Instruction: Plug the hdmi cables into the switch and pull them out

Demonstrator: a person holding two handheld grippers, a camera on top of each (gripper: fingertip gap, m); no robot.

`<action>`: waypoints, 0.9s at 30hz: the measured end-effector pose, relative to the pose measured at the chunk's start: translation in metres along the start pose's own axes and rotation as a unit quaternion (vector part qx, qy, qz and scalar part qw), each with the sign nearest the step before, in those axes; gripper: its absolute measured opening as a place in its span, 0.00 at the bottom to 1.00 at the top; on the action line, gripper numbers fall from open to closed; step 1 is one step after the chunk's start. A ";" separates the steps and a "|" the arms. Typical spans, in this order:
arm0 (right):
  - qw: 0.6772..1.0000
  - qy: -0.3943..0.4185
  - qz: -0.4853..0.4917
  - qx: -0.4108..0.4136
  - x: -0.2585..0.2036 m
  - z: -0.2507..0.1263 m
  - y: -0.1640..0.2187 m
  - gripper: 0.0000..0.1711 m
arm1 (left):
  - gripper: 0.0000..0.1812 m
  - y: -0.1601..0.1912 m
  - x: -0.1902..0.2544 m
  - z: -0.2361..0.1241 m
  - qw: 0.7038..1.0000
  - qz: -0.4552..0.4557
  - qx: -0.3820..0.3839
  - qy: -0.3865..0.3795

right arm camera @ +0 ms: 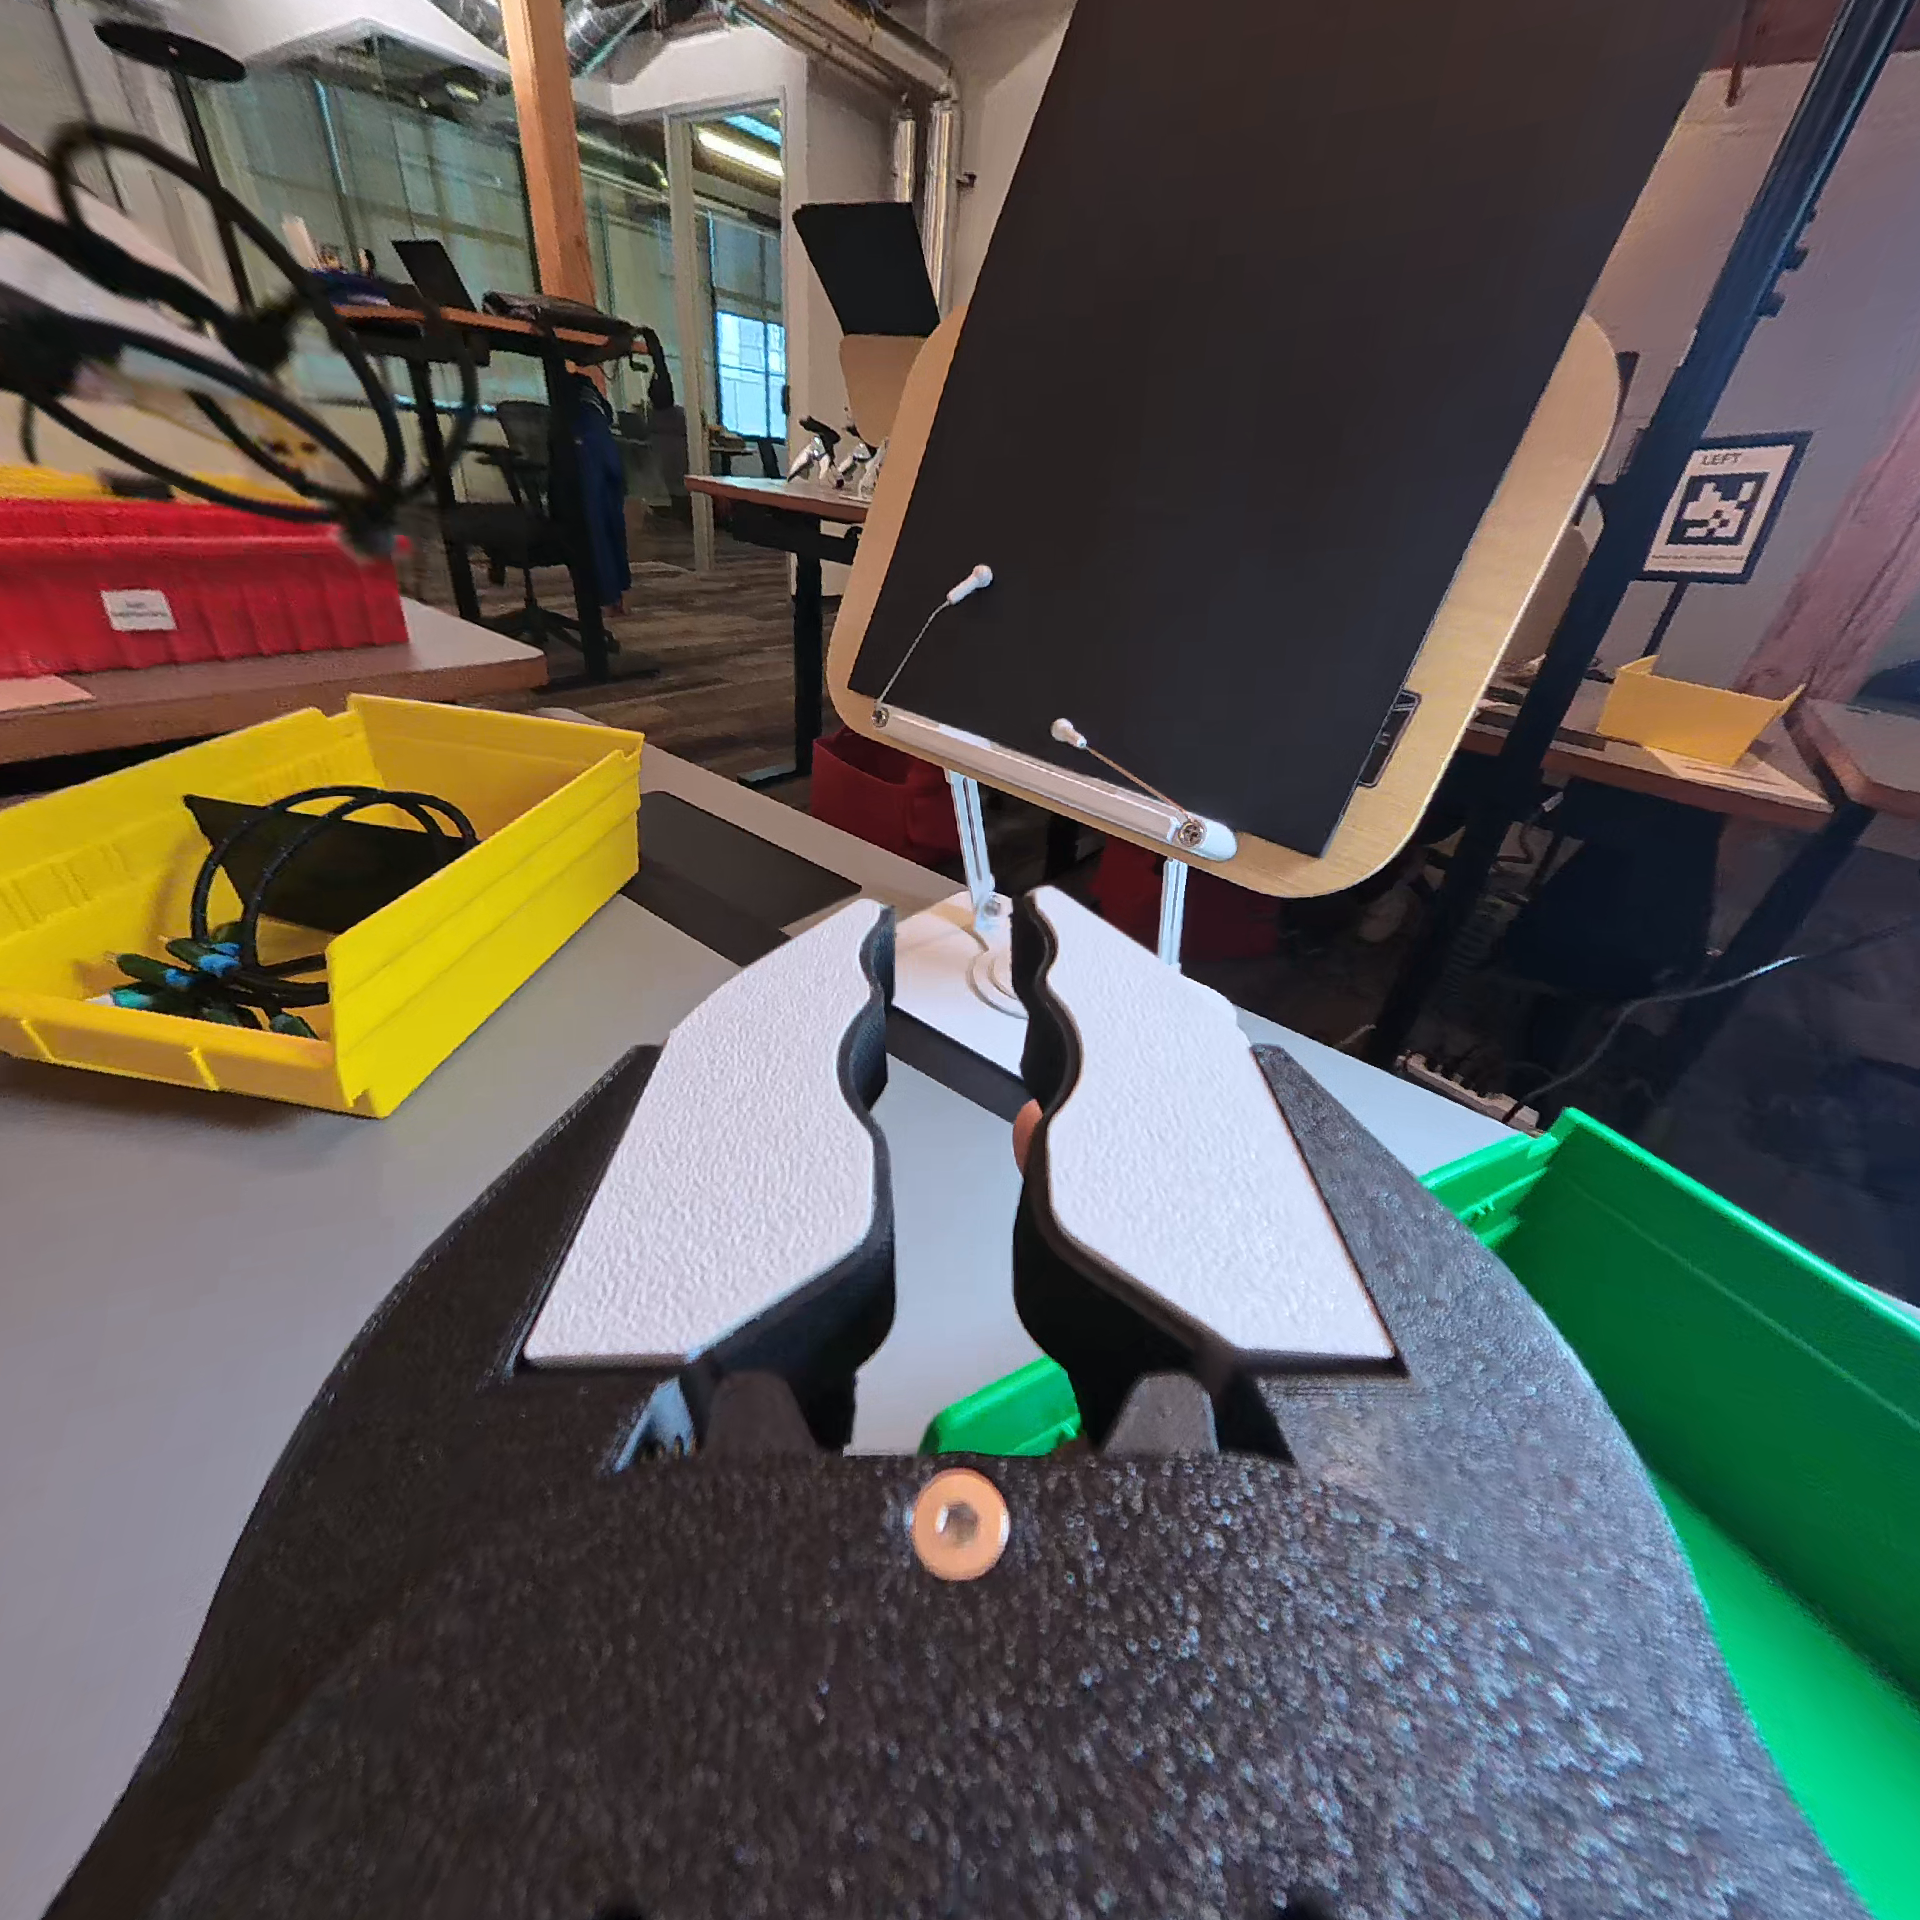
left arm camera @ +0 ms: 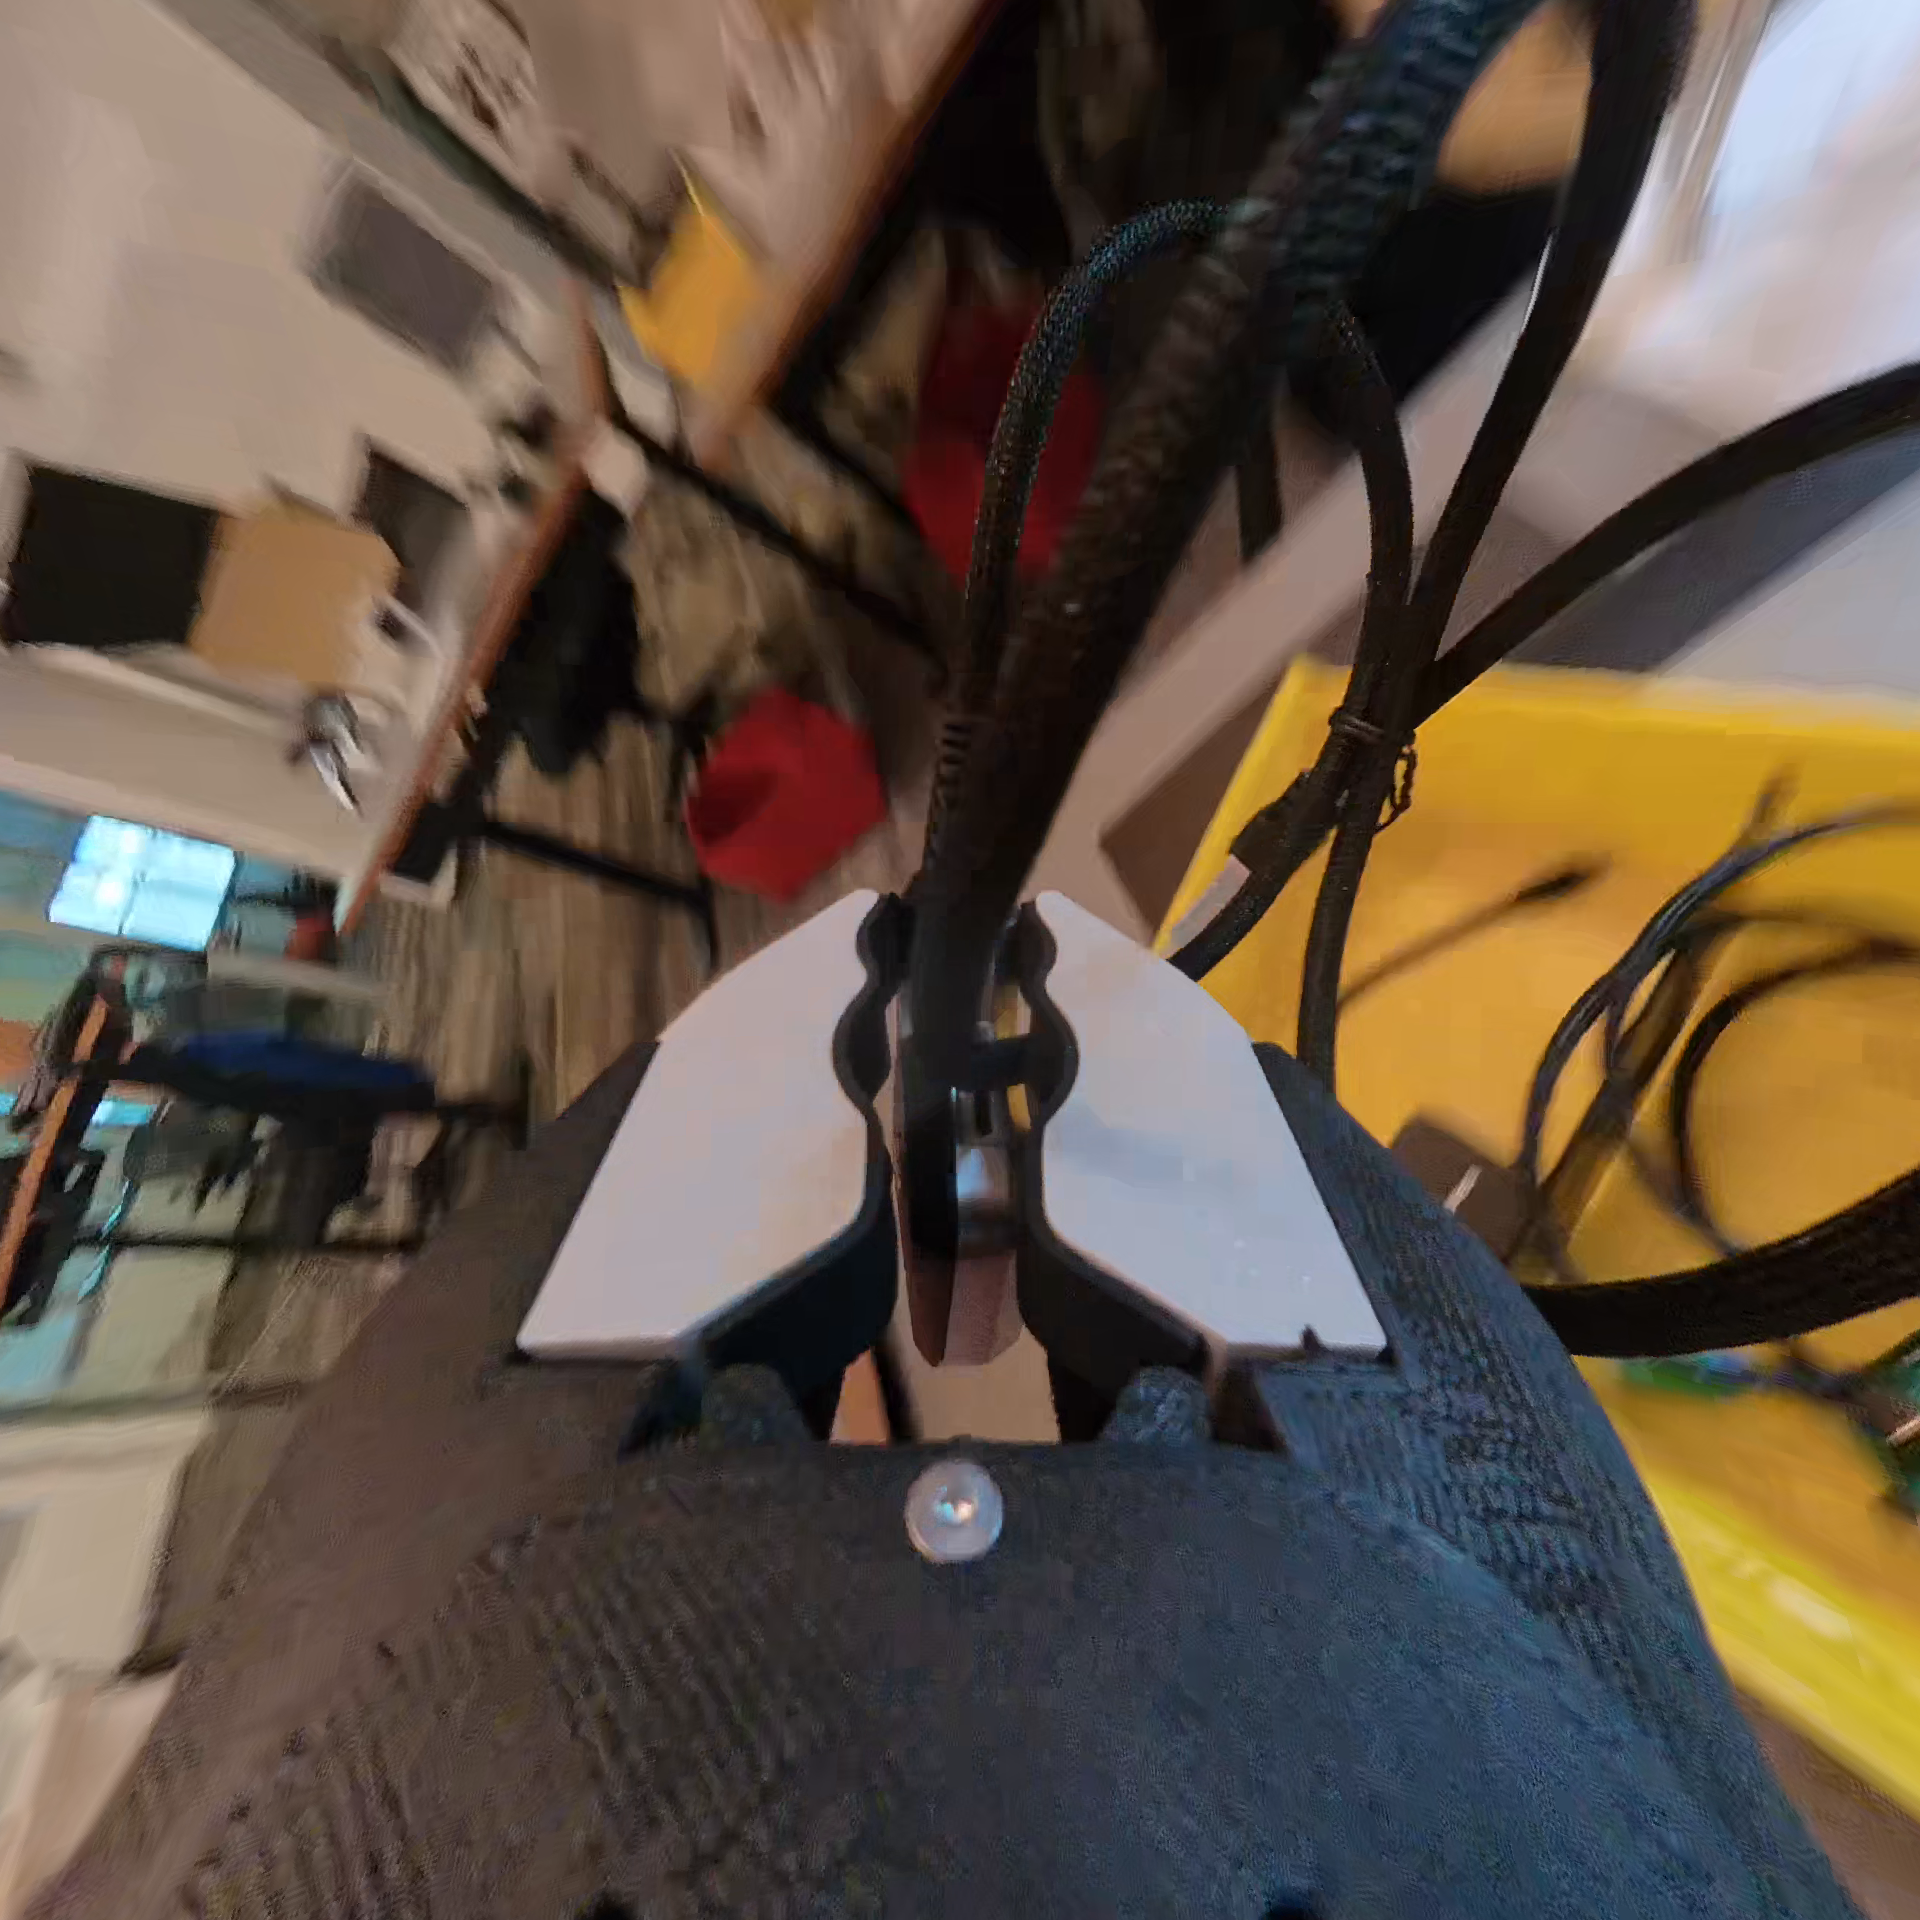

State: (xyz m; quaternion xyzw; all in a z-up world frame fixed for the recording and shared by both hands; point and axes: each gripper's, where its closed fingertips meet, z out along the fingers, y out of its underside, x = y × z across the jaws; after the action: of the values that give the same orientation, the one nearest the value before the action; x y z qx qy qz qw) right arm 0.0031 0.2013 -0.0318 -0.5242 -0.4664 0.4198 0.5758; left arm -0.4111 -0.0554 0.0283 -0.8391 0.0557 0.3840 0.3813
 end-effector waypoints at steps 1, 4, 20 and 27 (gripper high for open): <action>1.000 -0.006 0.009 0.007 -0.002 -0.001 -0.003 0.12 | 0.13 -0.026 0.002 -0.023 0.997 -0.025 0.067 0.000; 0.998 -0.038 0.037 0.035 -0.017 -0.003 -0.016 0.12 | 0.12 -0.103 0.044 -0.093 0.953 -0.106 0.271 0.082; 0.939 -0.304 0.081 0.139 -0.169 -0.013 -0.038 0.30 | 0.12 -0.225 0.284 -0.180 0.535 -0.343 0.540 0.552; 0.922 -0.339 0.097 0.158 -0.163 -0.030 -0.044 0.13 | 0.12 -0.223 0.307 -0.184 0.522 -0.310 0.538 0.585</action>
State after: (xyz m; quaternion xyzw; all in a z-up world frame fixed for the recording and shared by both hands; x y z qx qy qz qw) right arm -0.0026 0.0326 -0.0045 -0.2954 -0.5087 0.6943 0.4146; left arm 0.0007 0.0365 0.0266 -0.4750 0.1989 -0.4387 0.7365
